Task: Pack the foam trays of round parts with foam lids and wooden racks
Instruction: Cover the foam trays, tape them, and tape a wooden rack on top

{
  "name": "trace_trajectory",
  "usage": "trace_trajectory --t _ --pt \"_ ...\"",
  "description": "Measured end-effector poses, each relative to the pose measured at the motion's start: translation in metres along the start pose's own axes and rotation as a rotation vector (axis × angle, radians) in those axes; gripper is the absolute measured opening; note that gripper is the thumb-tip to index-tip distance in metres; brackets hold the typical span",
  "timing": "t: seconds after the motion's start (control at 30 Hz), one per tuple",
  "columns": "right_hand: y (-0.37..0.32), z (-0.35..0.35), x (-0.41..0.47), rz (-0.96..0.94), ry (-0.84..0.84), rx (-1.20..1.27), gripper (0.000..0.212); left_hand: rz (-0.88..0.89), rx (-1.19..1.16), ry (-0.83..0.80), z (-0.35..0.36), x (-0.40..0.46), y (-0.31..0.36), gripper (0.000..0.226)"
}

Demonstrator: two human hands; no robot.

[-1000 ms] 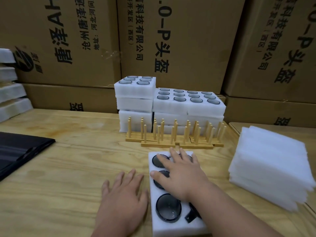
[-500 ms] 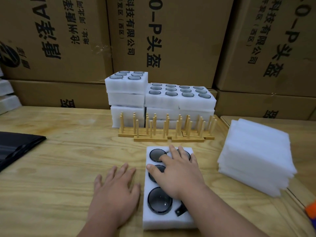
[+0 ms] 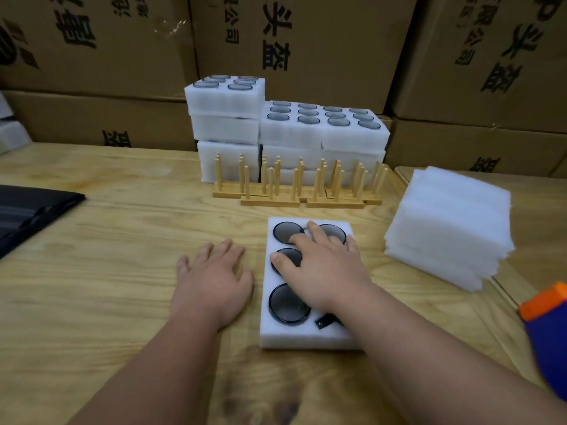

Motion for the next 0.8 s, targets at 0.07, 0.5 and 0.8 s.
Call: trace_trajectory --t 0.07,0.5,0.8 --pt "0.001 -0.002 0.001 0.002 -0.042 0.003 0.077 0.0 -0.001 0.003 0.001 0.001 -0.001 0.063" --pt "-0.012 0.005 -0.01 -0.113 -0.062 -0.021 0.079 0.003 0.025 0.001 0.001 0.0 -0.003 0.06" --pt "0.015 -0.055 -0.021 -0.213 0.233 0.333 0.057 0.006 0.022 -0.001 0.002 0.002 -0.005 0.058"
Point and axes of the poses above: each hand's wrist, its own x-axis towards the middle knuckle, its own z-axis out of the palm, y = z × x, the point moved 6 cm from there along x, towards the middle knuckle, and after that the axes turned 9 degrees about -z, right-handed, at the moved point
